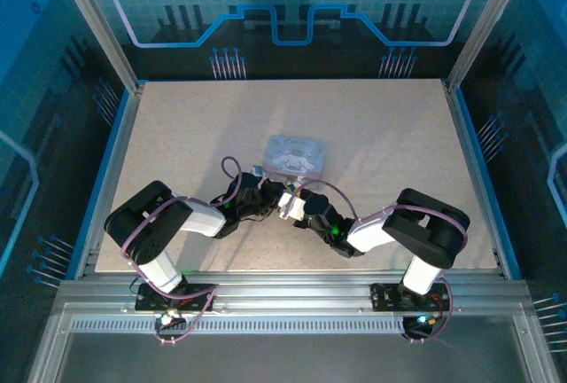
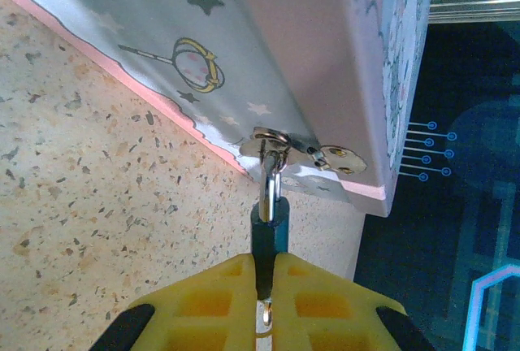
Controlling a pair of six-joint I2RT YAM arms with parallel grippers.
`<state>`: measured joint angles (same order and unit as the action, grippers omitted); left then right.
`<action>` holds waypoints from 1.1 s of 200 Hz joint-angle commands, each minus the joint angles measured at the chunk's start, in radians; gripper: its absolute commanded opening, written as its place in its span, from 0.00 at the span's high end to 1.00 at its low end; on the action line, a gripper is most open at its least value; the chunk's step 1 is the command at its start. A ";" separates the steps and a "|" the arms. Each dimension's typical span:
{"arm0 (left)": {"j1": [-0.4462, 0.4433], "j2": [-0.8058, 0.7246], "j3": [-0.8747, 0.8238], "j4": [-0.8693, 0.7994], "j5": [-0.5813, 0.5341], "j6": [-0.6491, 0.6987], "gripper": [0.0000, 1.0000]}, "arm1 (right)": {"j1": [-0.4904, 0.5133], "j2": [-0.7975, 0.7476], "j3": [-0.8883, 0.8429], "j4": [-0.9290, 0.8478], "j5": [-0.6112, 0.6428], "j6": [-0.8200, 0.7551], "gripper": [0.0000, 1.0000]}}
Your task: Unlock a padlock with a key
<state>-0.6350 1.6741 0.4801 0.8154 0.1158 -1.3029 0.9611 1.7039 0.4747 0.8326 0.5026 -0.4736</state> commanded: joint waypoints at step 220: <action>-0.004 -0.015 0.020 -0.016 -0.016 0.018 0.89 | -0.081 -0.027 0.008 0.044 -0.098 0.352 1.00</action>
<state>-0.6323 1.6669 0.4835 0.8120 0.0971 -1.3033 0.9108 1.7092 0.4713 0.8654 0.4255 -0.2432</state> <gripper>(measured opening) 0.109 0.050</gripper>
